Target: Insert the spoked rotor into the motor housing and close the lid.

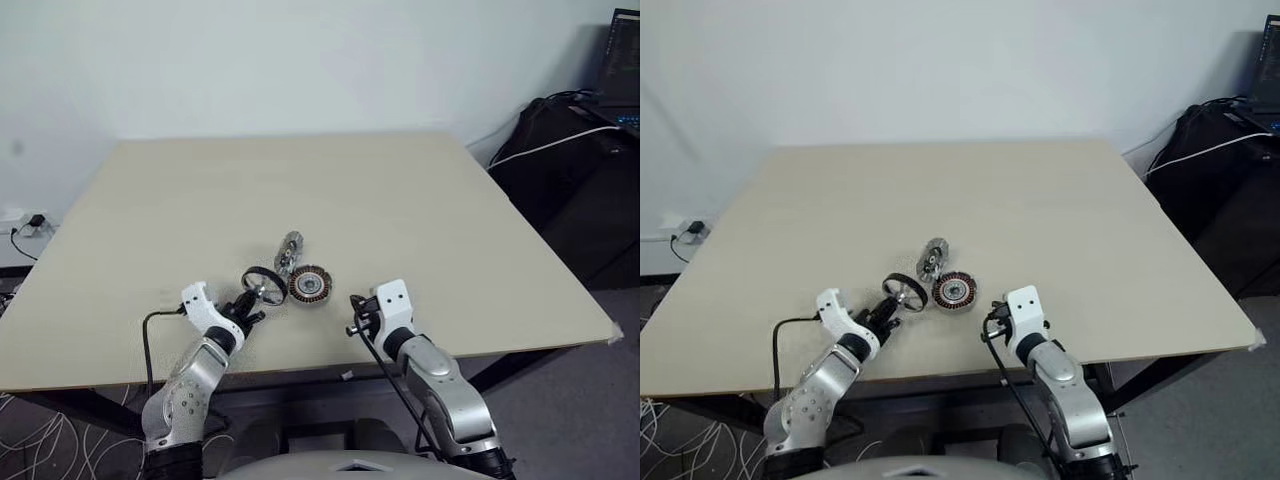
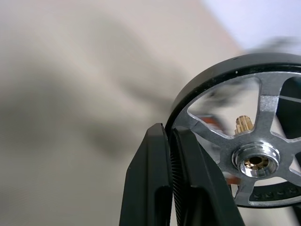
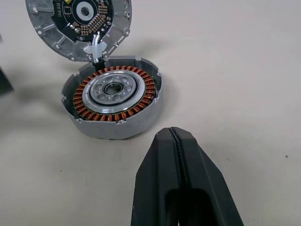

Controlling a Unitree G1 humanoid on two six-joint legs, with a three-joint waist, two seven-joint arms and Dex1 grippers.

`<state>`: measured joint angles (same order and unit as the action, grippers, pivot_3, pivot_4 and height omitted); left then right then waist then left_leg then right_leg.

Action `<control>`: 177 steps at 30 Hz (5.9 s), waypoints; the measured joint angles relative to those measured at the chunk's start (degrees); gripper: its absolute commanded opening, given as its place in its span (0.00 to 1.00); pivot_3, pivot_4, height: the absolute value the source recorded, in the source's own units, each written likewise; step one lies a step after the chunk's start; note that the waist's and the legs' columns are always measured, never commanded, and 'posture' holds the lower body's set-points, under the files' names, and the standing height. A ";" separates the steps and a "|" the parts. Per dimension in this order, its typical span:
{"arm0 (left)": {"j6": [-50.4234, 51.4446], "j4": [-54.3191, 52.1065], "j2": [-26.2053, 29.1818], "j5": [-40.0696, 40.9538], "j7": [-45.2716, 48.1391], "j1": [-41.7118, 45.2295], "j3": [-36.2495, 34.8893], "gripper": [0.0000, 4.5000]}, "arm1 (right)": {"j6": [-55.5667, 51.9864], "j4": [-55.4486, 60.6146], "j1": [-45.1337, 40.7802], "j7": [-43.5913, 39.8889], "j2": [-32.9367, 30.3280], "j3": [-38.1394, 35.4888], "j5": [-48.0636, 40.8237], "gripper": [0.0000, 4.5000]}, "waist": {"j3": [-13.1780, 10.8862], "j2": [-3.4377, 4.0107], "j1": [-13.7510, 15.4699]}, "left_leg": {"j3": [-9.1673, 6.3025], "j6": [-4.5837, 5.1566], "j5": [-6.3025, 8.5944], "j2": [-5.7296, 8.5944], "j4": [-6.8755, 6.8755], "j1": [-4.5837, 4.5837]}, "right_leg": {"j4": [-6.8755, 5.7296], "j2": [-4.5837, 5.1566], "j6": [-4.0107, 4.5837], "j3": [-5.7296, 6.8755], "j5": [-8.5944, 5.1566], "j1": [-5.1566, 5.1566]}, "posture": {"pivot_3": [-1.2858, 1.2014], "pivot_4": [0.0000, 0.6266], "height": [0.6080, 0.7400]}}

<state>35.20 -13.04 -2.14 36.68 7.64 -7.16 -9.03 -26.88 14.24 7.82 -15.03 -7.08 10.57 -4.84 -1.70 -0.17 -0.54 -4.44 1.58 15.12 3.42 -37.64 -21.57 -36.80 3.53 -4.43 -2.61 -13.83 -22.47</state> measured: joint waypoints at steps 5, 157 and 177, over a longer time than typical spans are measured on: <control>4.56 -5.07 0.11 0.71 -0.11 -0.07 4.87 0.01 | 0.00 -0.01 -0.01 -0.04 -0.07 0.16 0.01 0.00 | -0.01 0.01 -0.01 | 0.00 0.00 0.00 0.00 0.02 0.00 | 0.01 -0.02 0.03 0.00 0.00 -0.03 | 0.52 0.00 1.00; -28.36 6.27 1.15 -27.03 -0.06 -4.03 14.02 0.00 | -2.99 -19.43 -32.01 -17.97 -9.08 18.14 12.40 0.62 | 0.22 0.60 -0.10 | -0.01 0.30 -0.20 0.06 0.10 0.10 | -0.02 -0.05 0.30 0.01 0.19 0.00 | 0.52 0.00 1.00; -30.65 8.37 -0.59 -27.02 -0.13 -3.54 13.76 0.00 | 14.32 -26.52 -51.22 -52.70 -19.60 35.23 24.50 0.62 | 0.10 0.40 -0.01 | -0.04 0.30 -0.19 0.06 0.08 0.08 | 0.00 -0.01 0.04 0.07 0.36 -0.01 | 0.52 0.00 1.00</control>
<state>4.55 -4.67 -2.73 9.66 7.51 -10.70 4.73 -12.56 -12.28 -43.40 -67.74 -26.68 45.80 19.66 -1.60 0.23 -0.55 -4.48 1.87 14.93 3.47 -37.55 -21.49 -36.81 3.52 -4.39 -2.54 -13.47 -22.48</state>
